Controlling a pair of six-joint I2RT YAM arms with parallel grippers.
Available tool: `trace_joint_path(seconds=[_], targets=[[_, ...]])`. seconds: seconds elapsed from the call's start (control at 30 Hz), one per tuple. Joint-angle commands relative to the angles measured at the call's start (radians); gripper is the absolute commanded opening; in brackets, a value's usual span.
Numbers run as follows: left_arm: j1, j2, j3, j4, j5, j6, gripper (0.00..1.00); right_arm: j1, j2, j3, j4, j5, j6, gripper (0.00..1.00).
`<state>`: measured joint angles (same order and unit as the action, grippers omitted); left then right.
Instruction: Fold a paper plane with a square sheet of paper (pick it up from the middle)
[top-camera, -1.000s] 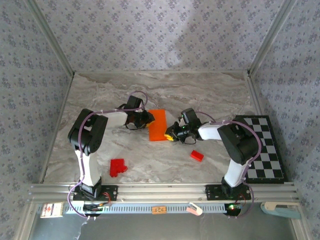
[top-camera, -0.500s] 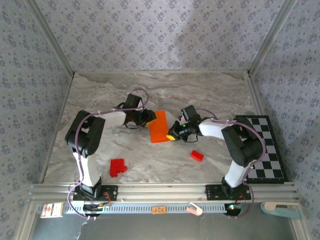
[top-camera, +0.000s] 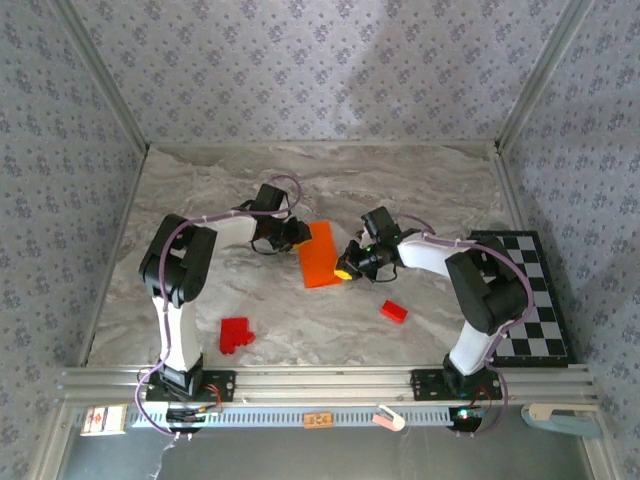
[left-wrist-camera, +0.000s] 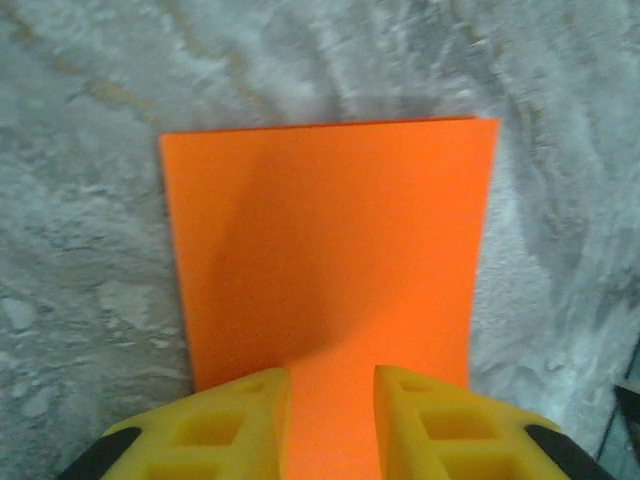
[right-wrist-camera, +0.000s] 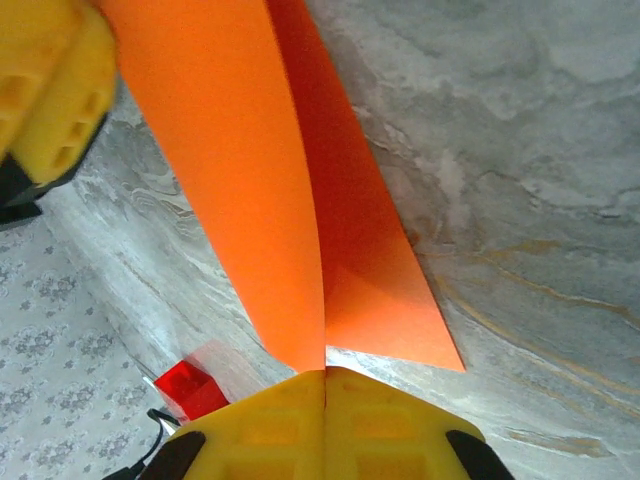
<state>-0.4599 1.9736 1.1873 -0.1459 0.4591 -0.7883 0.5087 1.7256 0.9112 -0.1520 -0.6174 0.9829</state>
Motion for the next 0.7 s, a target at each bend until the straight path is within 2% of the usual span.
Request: trace_joint_path(seconds=[0.0,0.67], targets=[[0.003,0.032,0.036,-0.081,-0.004,0.038,0.27,0.007,-0.007,0.037,-0.026,0.003,-0.027,0.00],[-0.002,0.060,0.044,-0.112,0.002,0.061,0.24,0.081,0.191,0.244,0.023,0.022,-0.066,0.00]])
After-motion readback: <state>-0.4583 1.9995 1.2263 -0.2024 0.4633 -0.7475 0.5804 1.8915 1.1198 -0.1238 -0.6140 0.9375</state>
